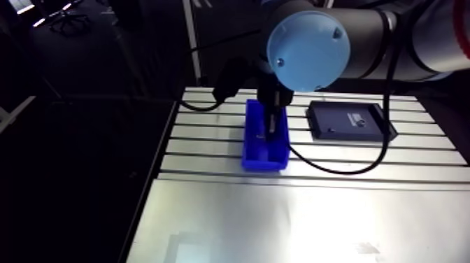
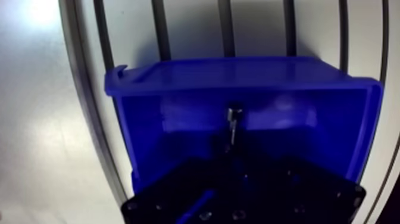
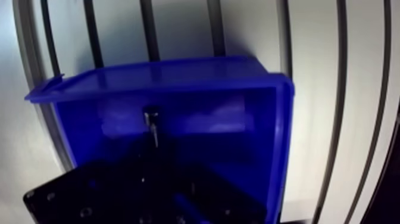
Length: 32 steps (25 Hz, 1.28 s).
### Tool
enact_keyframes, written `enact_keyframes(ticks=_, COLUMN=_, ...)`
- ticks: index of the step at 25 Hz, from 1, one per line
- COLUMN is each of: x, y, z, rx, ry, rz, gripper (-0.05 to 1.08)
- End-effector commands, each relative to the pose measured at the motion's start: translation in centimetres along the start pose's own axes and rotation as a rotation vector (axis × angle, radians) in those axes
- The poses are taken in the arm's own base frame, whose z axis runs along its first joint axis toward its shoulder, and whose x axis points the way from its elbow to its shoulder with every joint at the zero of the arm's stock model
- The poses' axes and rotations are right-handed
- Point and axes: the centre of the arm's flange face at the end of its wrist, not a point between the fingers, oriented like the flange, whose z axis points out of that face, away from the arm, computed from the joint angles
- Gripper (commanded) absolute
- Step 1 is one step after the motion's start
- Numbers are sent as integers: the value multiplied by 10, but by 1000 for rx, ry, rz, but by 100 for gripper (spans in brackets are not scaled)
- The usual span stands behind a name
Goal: Pick up the M10 bolt from the tray and put it into the blue bin.
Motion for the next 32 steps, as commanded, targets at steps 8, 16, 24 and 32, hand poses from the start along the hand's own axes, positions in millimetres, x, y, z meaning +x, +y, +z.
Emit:
enact_keyframes(ticks=8, x=0, y=-1, z=-9, rx=-21, ry=1, rz=-1, gripper=10)
enact_keyframes(ticks=16, x=3, y=-15, z=-91, rx=-67, ry=7, rz=22, gripper=2)
enact_keyframes(ticks=24, x=-2, y=-24, z=-168, rx=-40, ry=8, rz=236, gripper=1)
enact_keyframes(ticks=32, x=-22, y=-23, z=-242, rx=-69, ry=37, rz=737, gripper=1)
